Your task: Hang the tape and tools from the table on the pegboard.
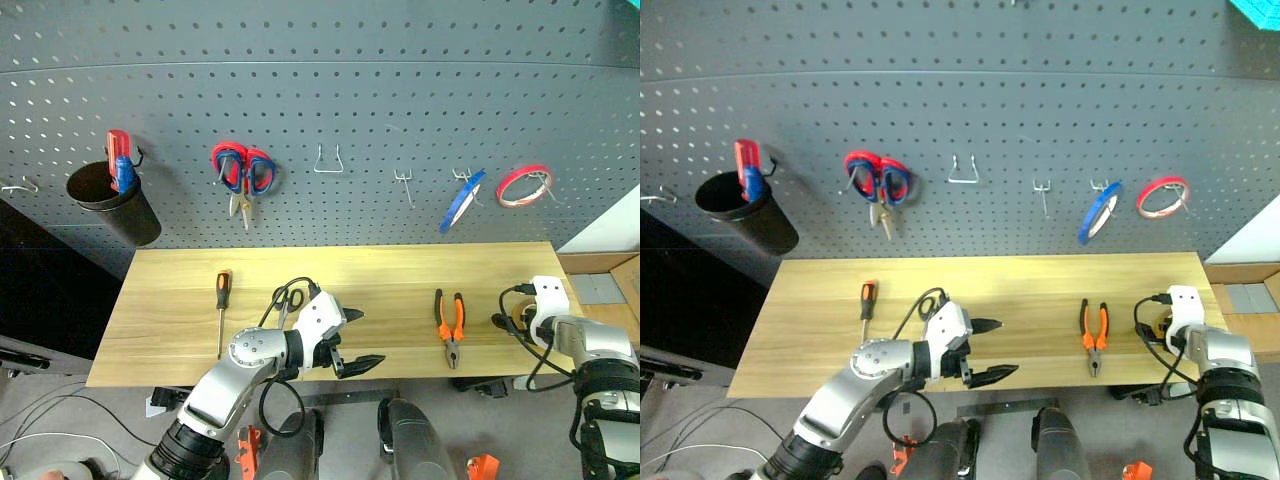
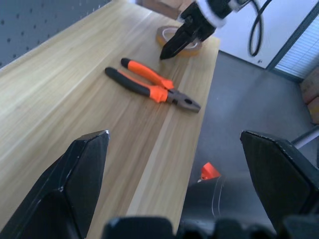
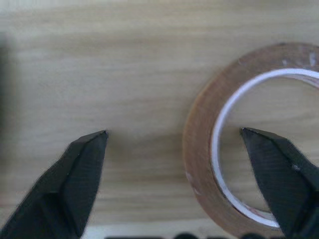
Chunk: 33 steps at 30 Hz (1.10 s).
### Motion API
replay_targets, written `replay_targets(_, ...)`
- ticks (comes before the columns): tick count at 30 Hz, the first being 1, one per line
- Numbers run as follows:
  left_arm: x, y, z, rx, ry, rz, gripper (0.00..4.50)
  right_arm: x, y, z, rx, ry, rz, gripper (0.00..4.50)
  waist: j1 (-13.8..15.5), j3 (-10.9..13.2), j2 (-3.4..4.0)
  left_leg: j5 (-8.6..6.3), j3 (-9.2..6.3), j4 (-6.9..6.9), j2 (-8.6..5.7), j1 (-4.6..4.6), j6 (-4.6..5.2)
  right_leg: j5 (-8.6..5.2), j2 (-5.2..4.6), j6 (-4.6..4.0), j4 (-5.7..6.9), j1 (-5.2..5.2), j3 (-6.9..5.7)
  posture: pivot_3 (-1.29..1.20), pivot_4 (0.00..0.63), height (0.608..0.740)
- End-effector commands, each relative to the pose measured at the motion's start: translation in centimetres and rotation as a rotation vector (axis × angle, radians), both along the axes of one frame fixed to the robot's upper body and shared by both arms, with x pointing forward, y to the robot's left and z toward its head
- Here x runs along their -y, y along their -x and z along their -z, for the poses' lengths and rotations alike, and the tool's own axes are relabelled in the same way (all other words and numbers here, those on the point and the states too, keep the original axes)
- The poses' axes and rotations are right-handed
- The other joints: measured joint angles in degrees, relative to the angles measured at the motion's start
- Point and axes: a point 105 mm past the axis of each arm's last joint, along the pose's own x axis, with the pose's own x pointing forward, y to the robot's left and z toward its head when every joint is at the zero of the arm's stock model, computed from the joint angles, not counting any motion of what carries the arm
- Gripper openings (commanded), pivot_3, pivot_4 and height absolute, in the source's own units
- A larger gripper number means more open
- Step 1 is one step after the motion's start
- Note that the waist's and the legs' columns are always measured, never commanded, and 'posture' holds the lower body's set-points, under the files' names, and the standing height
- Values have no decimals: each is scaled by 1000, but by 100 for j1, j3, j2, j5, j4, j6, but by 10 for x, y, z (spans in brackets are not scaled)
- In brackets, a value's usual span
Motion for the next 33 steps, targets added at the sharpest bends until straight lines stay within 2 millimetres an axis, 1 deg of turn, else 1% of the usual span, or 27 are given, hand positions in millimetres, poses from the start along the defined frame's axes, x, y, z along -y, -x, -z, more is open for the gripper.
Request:
replay_targets(1,1,1,-13,38,18,15,4500,5,7,10,-40,-4,88,2846,2,2,-4,0,0,0,0,1,0,0,0,0,-1,1,0,-79,310,740)
replay_targets(5,-4,-4,-16,48,12,5,4500,1,7,11,-52,13,117,1512,16,2,-4,0,-1,1,-3,1,0,-1,-1,6,-3,2,1,-88,298,740)
replay_targets(7,-5,-10,-19,65,19,-6,4500,0,3,5,-24,23,126,841,17,2,-4,0,-1,0,-4,1,0,-2,-1,10,-4,2,1,-101,286,740)
replay_targets(8,-5,-13,-21,71,23,-10,4500,0,2,2,-12,30,128,428,17,2,-4,0,-1,0,-4,1,0,-1,-1,12,-5,2,1,-101,286,740)
replay_targets(9,-5,-16,-22,77,30,-16,4500,0,0,-1,4,36,128,172,16,1,-3,0,-2,1,-5,0,-1,0,-1,15,-5,2,1,-117,273,740)
replay_targets(10,-4,-20,-22,82,35,-25,4500,0,-3,-6,24,42,128,98,15,1,-2,0,-1,1,-6,-1,-1,2,-1,15,-6,1,1,-130,266,740)
replay_targets(12,-4,-31,-25,96,51,-49,4500,-6,-3,-29,85,52,105,98,14,-4,6,1,-2,-1,-10,-3,-2,6,-2,13,-6,-1,2,-167,252,740)
replay_targets(13,-4,-35,-27,110,64,-57,4500,-12,-1,-39,106,52,80,98,13,-8,17,1,-3,0,-11,-7,-3,10,-2,11,-5,-5,2,-188,246,740)
replay_targets(14,-3,-39,-27,119,72,-62,4500,-15,1,-44,115,51,64,98,1,-11,25,2,-4,0,-12,-23,-4,15,-2,8,-2,-18,3,-207,241,740)
replay_targets(15,-4,-43,-30,126,92,-71,4500,-25,7,-59,139,49,0,98,-7,-18,38,7,-2,2,-12,-35,-14,19,-2,13,0,-35,5,-228,235,740)
replay_targets(17,-6,-52,-38,149,144,-95,4500,-58,27,-89,181,-3,-189,98,-32,-32,60,16,9,10,-14,-74,-28,27,-3,22,8,-83,13,-269,225,740)
replay_targets(18,-7,-55,-40,160,162,-104,4500,-71,37,-97,184,-20,-262,98,-55,-38,67,16,22,11,-15,-86,-29,28,-5,23,14,-100,13,-269,225,740)
replay_targets(19,-9,-58,-42,173,180,-116,4500,-81,45,-106,196,-28,-330,98,-74,-38,67,16,28,10,-13,-84,-28,29,-4,25,10,-99,11,-290,223,740)
replay_targets(20,-8,-62,-43,181,190,-124,4500,-86,50,-111,200,-28,-367,98,-108,-40,65,15,31,11,-13,-84,-27,30,-5,27,8,-97,10,-319,218,740)
replay_targets(22,-12,-69,-48,226,228,-142,4500,-121,69,-136,279,-38,-581,98,-159,-48,60,11,39,15,-13,-83,-19,38,-5,43,1,-94,10,-358,203,740)
replay_targets(23,-14,-72,-49,242,238,-152,4500,-142,80,-148,324,-61,-700,98,-194,-53,60,2,43,16,-13,-82,-4,40,-4,47,-2,-93,11,-363,199,740)
replay_targets(24,-16,-74,-51,257,244,-158,4500,-157,88,-157,355,-81,-782,98,-257,-58,58,-1,49,17,-12,-81,3,41,-4,50,-2,-93,12,-365,195,740)
replay_targets(25,-17,-75,-52,266,251,-156,4500,-167,89,-166,395,-93,-822,98,-312,-61,57,-3,51,19,-11,-81,5,42,-4,54,-2,-93,13,-369,188,740)
replay_targets(26,-17,-75,-52,272,256,-154,4500,-171,90,-171,418,-99,-840,98,-342,-65,54,-3,52,21,-10,-79,6,42,-4,58,0,-92,13,-371,184,740)
replay_targets(27,-19,-77,-53,281,263,-167,4500,-177,85,-181,465,-98,-848,98,-363,-68,52,-2,54,23,-8,-79,6,44,-3,60,0,-91,13,-372,181,740)
replay_targets(31,-26,-82,-56,299,279,-207,4500,-206,71,-234,716,-151,-905,98,-470,-83,55,9,61,49,-11,-78,21,62,-3,83,1,-85,24,-358,162,740)
replay_targets(32,-28,-83,-56,305,283,-222,4500,-213,68,-245,759,-160,-916,98,-474,-92,58,9,64,54,-10,-79,21,65,-2,85,3,-85,26,-354,159,740)
replay_targets(33,-30,-84,-57,310,285,-233,4500,-218,66,-252,781,-164,-921,98,-474,-109,55,10,63,57,-11,-79,21,69,-1,79,4,-86,27,-348,156,740)
